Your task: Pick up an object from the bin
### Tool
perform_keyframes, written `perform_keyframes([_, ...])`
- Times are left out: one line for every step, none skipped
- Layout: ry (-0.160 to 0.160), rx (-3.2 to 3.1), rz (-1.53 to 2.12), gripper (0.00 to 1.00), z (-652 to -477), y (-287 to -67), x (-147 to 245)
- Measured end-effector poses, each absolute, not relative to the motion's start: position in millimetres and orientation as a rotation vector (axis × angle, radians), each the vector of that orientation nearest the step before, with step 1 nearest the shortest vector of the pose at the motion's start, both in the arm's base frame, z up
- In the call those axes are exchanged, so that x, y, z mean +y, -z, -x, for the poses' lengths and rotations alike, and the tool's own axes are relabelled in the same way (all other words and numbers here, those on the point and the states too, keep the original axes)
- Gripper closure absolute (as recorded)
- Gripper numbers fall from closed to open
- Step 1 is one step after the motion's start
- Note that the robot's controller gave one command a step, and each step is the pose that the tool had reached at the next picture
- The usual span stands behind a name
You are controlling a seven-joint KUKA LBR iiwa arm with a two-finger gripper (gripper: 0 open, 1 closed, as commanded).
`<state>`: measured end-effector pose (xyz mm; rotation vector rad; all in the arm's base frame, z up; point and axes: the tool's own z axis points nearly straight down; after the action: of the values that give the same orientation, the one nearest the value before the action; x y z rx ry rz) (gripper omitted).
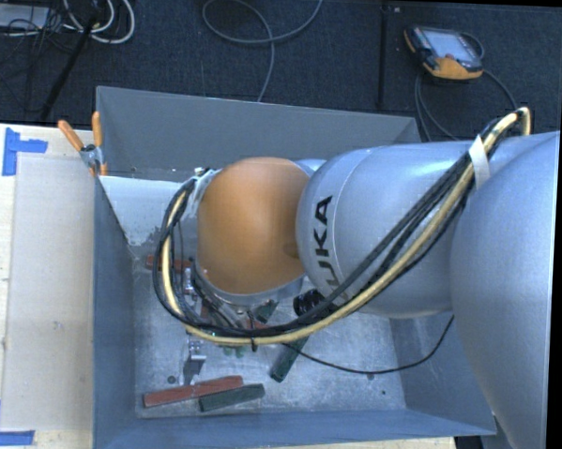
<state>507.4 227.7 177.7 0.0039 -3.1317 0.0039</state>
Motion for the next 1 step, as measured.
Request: perform_keyframes([-0.001,-3.139,0.002,0.00,-509.6,-181.8,226.5])
